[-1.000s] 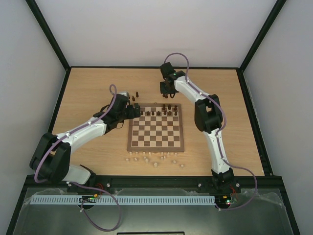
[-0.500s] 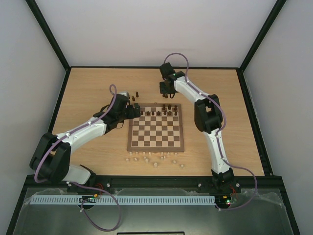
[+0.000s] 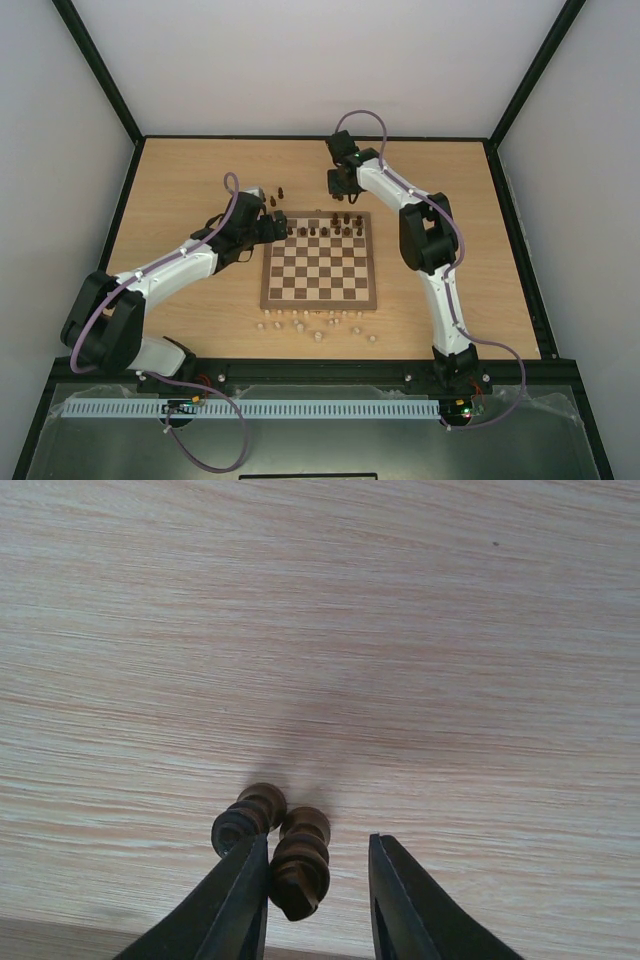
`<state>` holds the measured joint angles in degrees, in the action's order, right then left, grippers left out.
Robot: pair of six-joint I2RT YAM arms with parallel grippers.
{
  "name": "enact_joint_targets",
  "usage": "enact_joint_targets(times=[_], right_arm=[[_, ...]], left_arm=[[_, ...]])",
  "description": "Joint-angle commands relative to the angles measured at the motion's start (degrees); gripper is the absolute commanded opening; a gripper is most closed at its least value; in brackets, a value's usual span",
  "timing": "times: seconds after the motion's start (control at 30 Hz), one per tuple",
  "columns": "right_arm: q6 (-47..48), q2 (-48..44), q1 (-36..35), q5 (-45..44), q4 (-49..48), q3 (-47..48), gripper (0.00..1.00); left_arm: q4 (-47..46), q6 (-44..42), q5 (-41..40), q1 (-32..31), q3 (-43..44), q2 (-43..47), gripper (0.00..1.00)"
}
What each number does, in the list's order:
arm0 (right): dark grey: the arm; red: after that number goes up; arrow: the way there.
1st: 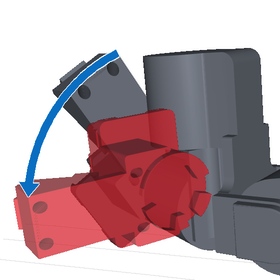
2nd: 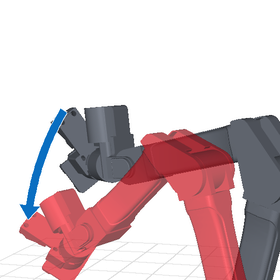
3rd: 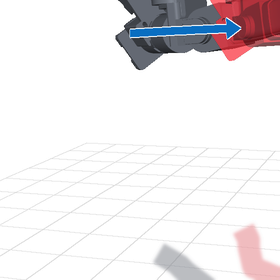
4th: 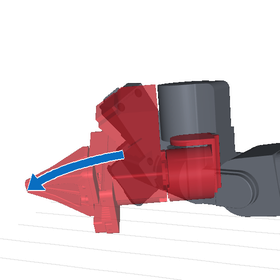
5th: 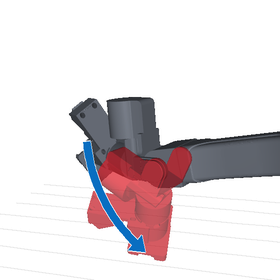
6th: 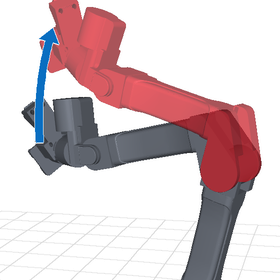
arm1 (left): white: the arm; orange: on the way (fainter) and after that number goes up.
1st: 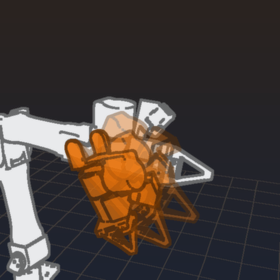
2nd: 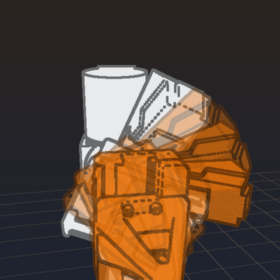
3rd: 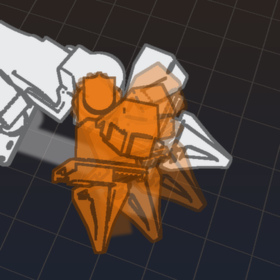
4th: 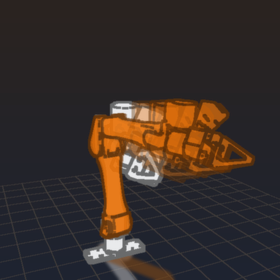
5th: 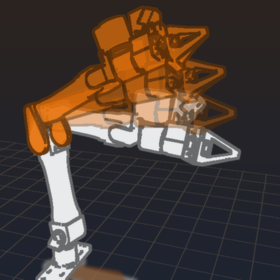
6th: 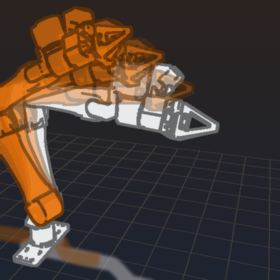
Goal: Set up the chess pieces on the board
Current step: Pick up the chess piece at the center of the board.
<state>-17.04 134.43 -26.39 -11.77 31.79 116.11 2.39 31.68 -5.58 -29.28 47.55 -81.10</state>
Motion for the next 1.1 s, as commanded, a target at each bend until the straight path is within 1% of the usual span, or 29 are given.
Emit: enact_joint_targets(times=[0.0,0.43,0.57,0.67,0.77,0.83,0.97,1.07], right_arm=[[-0.18,-1.13,-0.24,-1.15,3.72,-2.28,0.29],[0.12,-1.41,-0.76,-1.39,3.70,-2.04,0.29],[0.09,-1.46,-0.98,-2.70,4.11,-1.82,0.29],[-0.17,-1.62,-1.07,-3.71,4.48,-1.81,0.27],[-0.45,-1.78,-1.25,-4.66,4.73,-1.78,0.23],[-0.47,-1.88,-1.36,-4.88,4.85,-1.77,0.22],[-0.54,-2.21,-1.53,-4.95,4.94,-1.94,0.22],[-0.58,-2.71,-1.80,-5.00,4.77,-2.28,0.25]], left_arm=[[-0.99,0.20,-0.05,0.27,-0.87,-0.14,0.99],[-1.05,0.21,-0.13,0.27,-0.81,-0.38,0.99],[-1.13,0.18,-0.07,0.27,-0.87,-0.42,0.99],[-1.08,0.20,-0.04,0.27,-0.83,-0.35,0.99],[-1.08,0.22,-0.04,0.27,-0.84,-0.33,0.99],[-1.07,0.22,-0.04,0.27,-0.88,-0.29,0.99],[-1.07,0.22,-0.04,0.27,-0.82,-0.31,0.99],[-1.06,0.20,0.05,0.27,-0.85,-0.29,0.99]])
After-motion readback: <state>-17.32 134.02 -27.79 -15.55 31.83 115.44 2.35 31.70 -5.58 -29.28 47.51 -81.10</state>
